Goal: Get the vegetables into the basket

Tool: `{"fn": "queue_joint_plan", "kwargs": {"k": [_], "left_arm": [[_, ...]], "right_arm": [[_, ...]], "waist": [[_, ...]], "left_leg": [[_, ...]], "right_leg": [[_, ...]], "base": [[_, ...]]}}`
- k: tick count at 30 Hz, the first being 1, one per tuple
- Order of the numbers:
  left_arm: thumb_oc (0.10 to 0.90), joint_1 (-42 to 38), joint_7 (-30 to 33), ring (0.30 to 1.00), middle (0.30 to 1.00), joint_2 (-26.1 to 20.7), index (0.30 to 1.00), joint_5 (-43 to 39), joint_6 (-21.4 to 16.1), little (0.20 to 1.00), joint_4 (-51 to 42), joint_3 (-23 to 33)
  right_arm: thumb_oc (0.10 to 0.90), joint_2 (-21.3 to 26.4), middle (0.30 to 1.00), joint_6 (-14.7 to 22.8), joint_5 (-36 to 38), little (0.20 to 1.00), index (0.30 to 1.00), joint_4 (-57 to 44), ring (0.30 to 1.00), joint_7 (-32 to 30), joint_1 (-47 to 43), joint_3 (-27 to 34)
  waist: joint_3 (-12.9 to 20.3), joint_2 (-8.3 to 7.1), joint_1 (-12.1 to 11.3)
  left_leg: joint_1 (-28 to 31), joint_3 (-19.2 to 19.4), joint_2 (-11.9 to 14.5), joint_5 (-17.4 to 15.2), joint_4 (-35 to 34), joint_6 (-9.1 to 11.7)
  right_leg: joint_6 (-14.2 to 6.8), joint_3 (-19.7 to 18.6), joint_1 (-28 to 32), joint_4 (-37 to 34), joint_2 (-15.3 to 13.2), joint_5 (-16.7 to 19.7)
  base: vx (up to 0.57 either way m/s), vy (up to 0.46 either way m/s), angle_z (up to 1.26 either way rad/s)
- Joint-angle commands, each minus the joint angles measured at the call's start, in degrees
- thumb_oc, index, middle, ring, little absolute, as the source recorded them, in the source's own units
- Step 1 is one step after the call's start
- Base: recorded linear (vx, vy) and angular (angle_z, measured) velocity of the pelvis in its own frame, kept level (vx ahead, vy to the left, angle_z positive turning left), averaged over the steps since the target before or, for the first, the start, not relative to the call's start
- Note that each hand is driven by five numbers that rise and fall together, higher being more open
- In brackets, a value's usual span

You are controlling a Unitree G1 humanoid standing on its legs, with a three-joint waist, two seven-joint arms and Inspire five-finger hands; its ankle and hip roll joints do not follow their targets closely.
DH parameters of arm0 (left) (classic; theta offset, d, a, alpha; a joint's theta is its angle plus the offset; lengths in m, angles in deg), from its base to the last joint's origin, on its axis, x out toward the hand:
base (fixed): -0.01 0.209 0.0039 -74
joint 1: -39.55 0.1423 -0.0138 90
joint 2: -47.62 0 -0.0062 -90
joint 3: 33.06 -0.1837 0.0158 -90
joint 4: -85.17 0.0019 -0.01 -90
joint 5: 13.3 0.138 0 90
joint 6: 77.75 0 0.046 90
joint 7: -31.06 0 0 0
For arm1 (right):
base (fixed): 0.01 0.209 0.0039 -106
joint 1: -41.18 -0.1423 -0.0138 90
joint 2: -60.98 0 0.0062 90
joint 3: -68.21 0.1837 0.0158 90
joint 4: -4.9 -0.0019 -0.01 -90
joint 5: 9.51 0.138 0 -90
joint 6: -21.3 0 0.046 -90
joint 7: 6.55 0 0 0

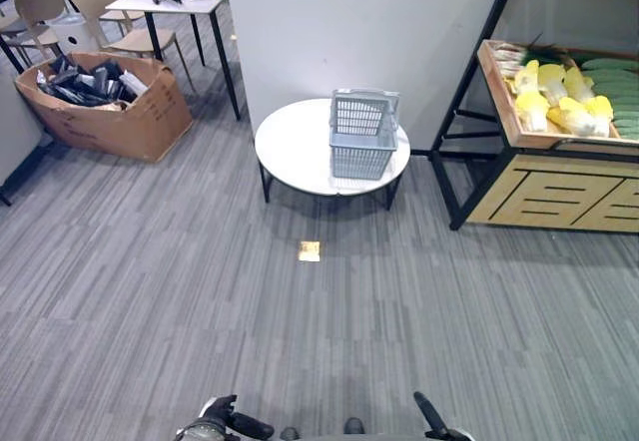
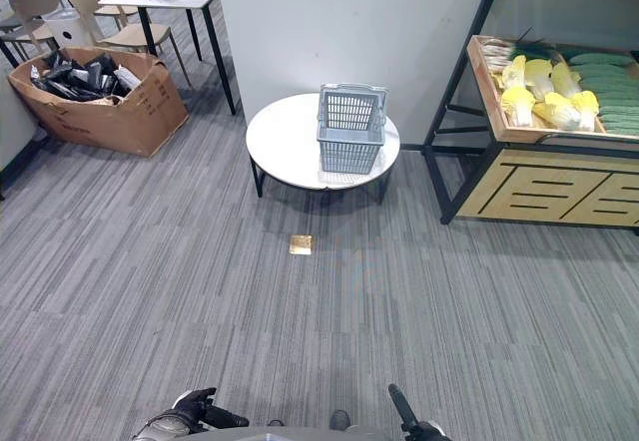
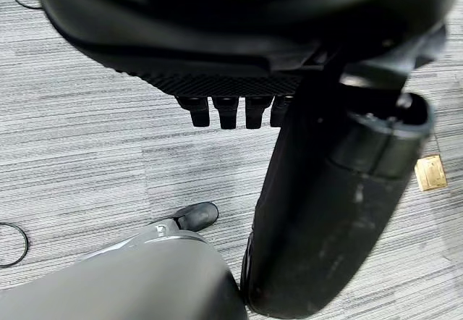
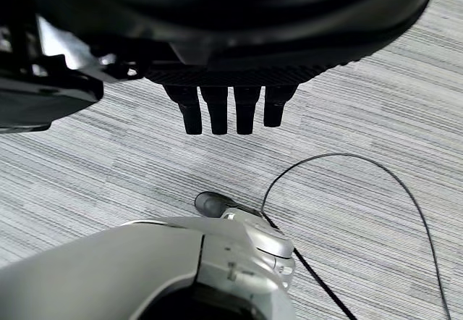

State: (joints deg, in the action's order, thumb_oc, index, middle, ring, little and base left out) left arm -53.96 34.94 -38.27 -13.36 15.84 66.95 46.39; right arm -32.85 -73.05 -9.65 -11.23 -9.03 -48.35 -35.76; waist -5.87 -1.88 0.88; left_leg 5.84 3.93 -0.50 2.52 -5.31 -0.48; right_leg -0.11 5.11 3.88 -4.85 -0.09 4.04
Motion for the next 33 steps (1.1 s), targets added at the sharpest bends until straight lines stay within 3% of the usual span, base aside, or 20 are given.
{"fn": "queue_joint_plan", "kwargs": {"k": [1,11,18,21,24,25,26,31,33], "left_arm": [[0.900,-1.87,0.96,1.000,1.000,-0.14,1.000,-0.09,1.15,1.000,2.89,-0.81],[0.900,-2.40,1.23,1.000,1.000,-0.58,1.000,-1.09,1.02,1.000,2.18,-0.12],[0.900,-2.55,1.48,1.000,1.000,-0.70,1.000,-0.50,1.11,1.000,1.47,-0.47],[0.900,-2.79,1.61,1.000,1.000,-0.96,1.000,-0.28,0.74,1.000,1.39,-0.64],[0.900,-3.06,1.76,1.000,1.000,-1.15,1.000,0.58,0.64,1.000,1.29,-1.17],[0.900,-3.35,1.97,1.000,1.000,-1.45,1.000,1.68,0.42,1.000,0.81,-1.94],[0.900,-3.45,1.95,1.000,1.000,-1.57,1.000,2.09,0.37,1.000,0.67,-2.18],[0.900,-4.10,2.33,1.000,1.000,-1.71,1.000,3.64,0.06,1.000,0.41,-2.76],[0.900,-4.19,2.32,1.000,1.000,-1.60,1.000,3.64,-0.02,1.000,0.30,-3.14]], "right_arm": [[0.900,1.57,1.000,0.09,0.35,1.000,1.000,0.77,1.000,-0.84,-4.24,-0.39],[0.900,1.89,1.000,0.40,3.43,1.000,1.000,-0.11,1.000,-1.41,-4.61,2.08],[0.900,1.83,1.000,0.69,4.58,1.000,1.000,-1.30,1.000,-1.75,-3.94,3.08],[0.900,1.61,1.000,1.05,5.62,1.000,1.000,-1.54,1.000,-1.81,-3.77,3.34],[0.900,1.74,1.000,1.24,5.94,1.000,1.000,-1.50,1.000,-1.94,-3.84,3.25],[0.900,1.85,1.000,1.42,6.32,1.000,1.000,-1.37,1.000,-2.23,-3.92,3.22],[0.900,1.83,1.000,1.43,6.40,1.000,1.000,-1.50,1.000,-2.25,-3.83,3.22],[0.900,1.89,1.000,1.55,5.29,1.000,1.000,-1.65,1.000,-2.28,-3.68,2.79],[0.900,2.32,1.000,1.55,4.63,1.000,1.000,-1.32,1.000,-2.06,-3.48,2.33]], "waist": [[-2.09,-0.57,-0.83],[-3.71,-0.13,-0.89],[-5.63,0.38,-0.47],[-5.98,0.18,0.13],[-6.39,-0.23,0.96],[-6.98,-0.53,2.22],[-7.23,-0.50,2.83],[-7.90,-0.91,5.08],[-7.85,-0.83,6.25]], "left_leg": [[-0.02,1.93,0.34,-2.64,0.31,2.24],[-0.16,2.97,-0.92,-3.12,0.31,0.60],[0.93,3.24,-1.51,-3.95,0.31,-0.44],[1.78,2.55,-1.83,-4.93,0.31,-0.02],[2.60,1.25,-2.32,-5.70,0.31,0.20],[3.76,-0.26,-2.58,-6.53,0.31,0.25],[4.51,-1.07,-2.53,-7.04,0.31,0.29],[7.77,-4.31,-3.10,-9.06,0.31,0.35],[8.91,-5.97,-3.21,-9.79,0.31,0.24]], "right_leg": [[-8.38,-0.86,-0.45,5.37,-6.11,-1.74],[-9.88,-1.46,-5.52,14.11,-7.35,-1.25],[-10.19,-0.29,-10.40,24.36,-9.29,3.29],[-9.62,-0.57,-12.88,19.20,-8.26,2.86],[-9.83,-2.13,-14.67,12.21,-6.95,4.61],[-10.33,-5.00,-17.46,7.79,-5.25,7.73],[-10.79,-5.35,-19.27,5.60,-4.70,9.37],[-11.73,-0.66,-23.45,1.32,-3.00,12.66],[-11.46,-2.41,-23.99,2.26,-2.40,13.51]], "base": [[-0.01,0.058,-0.04],[0.03,0.085,-0.09],[0.05,0.069,-0.03],[0.13,-0.012,-0.04],[0.17,-0.055,-0.03],[0.23,-0.044,0.18],[0.22,-0.046,0.23],[0.20,-0.027,0.53],[0.18,-0.046,0.26]]}}
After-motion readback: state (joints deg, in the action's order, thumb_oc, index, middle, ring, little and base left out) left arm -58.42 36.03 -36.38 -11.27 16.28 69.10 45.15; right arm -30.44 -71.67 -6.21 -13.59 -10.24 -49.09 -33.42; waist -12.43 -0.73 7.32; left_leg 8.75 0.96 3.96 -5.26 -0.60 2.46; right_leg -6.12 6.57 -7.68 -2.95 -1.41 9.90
